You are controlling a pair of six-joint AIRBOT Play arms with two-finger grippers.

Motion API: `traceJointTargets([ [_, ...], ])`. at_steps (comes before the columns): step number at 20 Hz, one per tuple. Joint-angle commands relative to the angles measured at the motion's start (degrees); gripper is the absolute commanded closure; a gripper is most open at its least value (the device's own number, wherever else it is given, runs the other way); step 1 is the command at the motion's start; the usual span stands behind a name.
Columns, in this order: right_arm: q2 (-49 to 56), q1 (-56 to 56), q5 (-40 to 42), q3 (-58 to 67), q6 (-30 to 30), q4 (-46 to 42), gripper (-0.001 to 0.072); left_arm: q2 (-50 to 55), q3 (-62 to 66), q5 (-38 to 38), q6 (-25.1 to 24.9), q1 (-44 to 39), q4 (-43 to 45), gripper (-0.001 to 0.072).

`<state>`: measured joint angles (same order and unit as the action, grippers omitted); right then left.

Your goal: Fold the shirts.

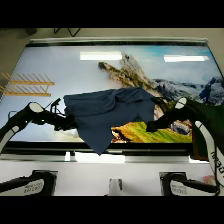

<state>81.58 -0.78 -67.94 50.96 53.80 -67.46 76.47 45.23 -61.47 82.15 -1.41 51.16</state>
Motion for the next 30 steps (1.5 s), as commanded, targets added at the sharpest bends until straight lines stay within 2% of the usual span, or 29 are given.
traceJointTargets([
  [1,2.6,3.4,6.3,-0.4,1.5,0.0,0.0215,-2.1,0.2,-0.2,-0.2,0.0,-0.2,0.0674],
  [2,2.5,3.4,7.4,-0.3,1.6,0.1,0.0426,-2.7,0.2,-0.3,-0.5,0.0,-0.2,0.0674],
  [3,2.3,3.3,7.6,0.2,2.3,-0.3,0.0688,-3.4,0.2,-0.3,-0.5,0.0,-0.2,0.0674],
  [5,0.7,3.3,6.8,2.6,3.2,-0.6,0.0684,-5.2,1.2,-0.7,-2.6,0.3,-0.2,0.0675],
  [7,-2.9,3.2,4.2,8.1,0.4,0.1,0.0685,-7.9,6.3,-2.4,-4.8,1.5,-0.2,0.0675],
  [9,-9.5,3.2,1.5,17.0,-2.0,0.3,0.0686,-13.0,16.2,-3.7,-7.3,3.2,-0.2,0.0676],
  [11,-18.1,3.2,3.2,28.9,-1.4,-2.7,0.0686,-18.6,31.6,-3.0,-8.0,6.3,-0.2,0.0676],
  [13,-26.4,3.2,9.2,42.0,0.8,-12.0,0.0684,-22.2,51.3,0.0,-7.4,10.7,-0.1,0.0676],
  [14,-30.3,3.2,11.6,48.4,3.2,-19.5,0.0684,-23.1,61.8,2.6,-5.9,13.4,0.7,0.0676],
  [16,-36.3,3.2,11.1,57.9,9.4,-31.8,0.0684,-23.6,79.0,4.3,-1.2,17.9,3.9,0.0676],
  [17,-38.7,3.2,9.3,60.4,10.9,-34.3,0.0684,-24.1,83.7,4.3,1.2,19.5,4.1,0.0676],
  [18,-40.8,3.2,6.8,61.7,11.0,-34.7,0.0684,-25.3,85.2,4.3,3.0,20.5,4.1,0.0677],
  [21,-43.8,3.2,-0.1,62.1,10.7,-34.8,0.0684,-29.2,80.6,1.5,3.6,20.3,4.2,0.0676],
  [23,-43.9,3.2,-1.0,62.1,9.8,-34.7,0.0684,-30.8,76.4,-1.8,3.6,20.3,4.1,0.0676],
  [27,-43.6,3.2,-2.9,62.1,9.6,-35.3,0.0684,-30.9,75.9,-8.6,2.4,20.3,4.1,0.0677],
  [30,-40.3,3.2,-5.6,62.1,9.6,-40.8,0.0684,-28.4,75.6,-14.4,2.4,20.3,4.8,0.0677],
])
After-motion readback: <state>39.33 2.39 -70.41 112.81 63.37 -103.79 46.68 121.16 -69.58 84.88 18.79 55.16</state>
